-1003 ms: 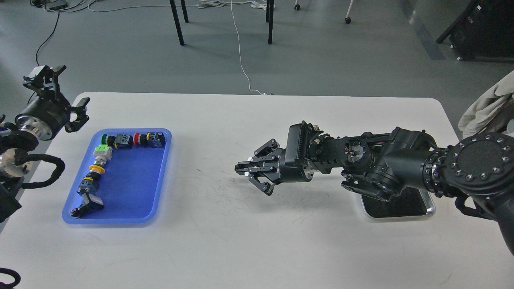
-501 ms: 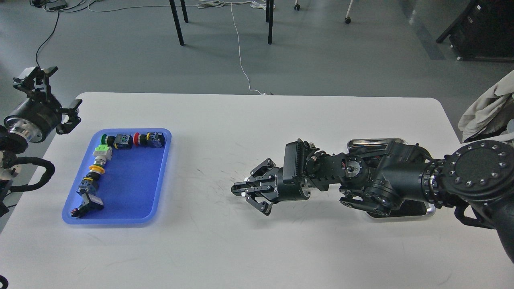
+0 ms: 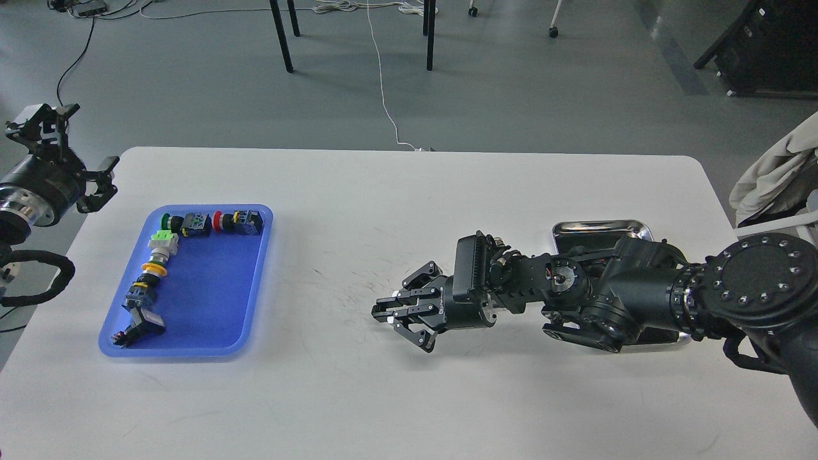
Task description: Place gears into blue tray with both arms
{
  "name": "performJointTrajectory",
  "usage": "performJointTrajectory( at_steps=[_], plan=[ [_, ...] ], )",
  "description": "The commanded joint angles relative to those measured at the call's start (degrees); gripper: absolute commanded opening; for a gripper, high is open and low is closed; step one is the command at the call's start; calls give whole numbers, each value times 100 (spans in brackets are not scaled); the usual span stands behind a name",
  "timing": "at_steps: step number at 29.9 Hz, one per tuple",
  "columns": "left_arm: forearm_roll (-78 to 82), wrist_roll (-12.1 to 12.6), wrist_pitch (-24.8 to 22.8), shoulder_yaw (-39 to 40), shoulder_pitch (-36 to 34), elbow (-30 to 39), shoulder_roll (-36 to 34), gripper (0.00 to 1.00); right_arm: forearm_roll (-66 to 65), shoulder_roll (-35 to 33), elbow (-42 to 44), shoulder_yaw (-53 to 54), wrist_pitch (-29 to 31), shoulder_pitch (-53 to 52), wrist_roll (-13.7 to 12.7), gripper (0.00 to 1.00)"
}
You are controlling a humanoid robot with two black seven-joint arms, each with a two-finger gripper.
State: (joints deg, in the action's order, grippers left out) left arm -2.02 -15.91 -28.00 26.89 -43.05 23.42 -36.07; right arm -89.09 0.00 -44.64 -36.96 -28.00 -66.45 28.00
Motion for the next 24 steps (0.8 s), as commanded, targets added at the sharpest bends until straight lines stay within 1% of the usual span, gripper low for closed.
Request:
performJointTrajectory(
  at_steps=[1, 5, 8, 11, 14, 15, 18, 20, 22, 24],
  plan=[
    [-8, -9, 0, 1, 16, 57, -67, 98, 6, 0, -9, -4, 0, 0, 0, 36],
    [-8, -9, 0, 1, 42, 66, -111, 98, 23, 0, -9, 14, 0, 0, 0, 39],
    [-8, -9, 0, 1, 77, 66, -120, 98, 49, 0, 0, 128, 0, 0, 0, 53],
    [-8, -9, 0, 1, 78, 66, -137, 98, 128, 0, 26, 391, 0, -61, 0, 60],
    [0, -9, 0, 1, 78, 66, -146, 98, 356, 0, 105, 795, 0, -114, 0, 71],
    [0, -9, 0, -8, 78, 66, -155, 98, 514, 0, 209, 935, 0, -158, 0, 73],
    [0, 0, 0, -8, 78, 66, -164, 98, 988, 0, 368, 1208, 295, -333, 0, 75],
    [0, 0, 0, -17, 78, 66, -164, 98, 1331, 0, 386, 1314, 348, -456, 0, 77],
    [9, -9, 0, -52, 78, 75, -164, 98, 1744, 0, 369, 1367, 366, -588, 0, 81],
    [9, -9, 0, -131, 78, 84, -173, 98, 2104, 0, 351, 1376, 366, -711, 0, 81]
  ],
)
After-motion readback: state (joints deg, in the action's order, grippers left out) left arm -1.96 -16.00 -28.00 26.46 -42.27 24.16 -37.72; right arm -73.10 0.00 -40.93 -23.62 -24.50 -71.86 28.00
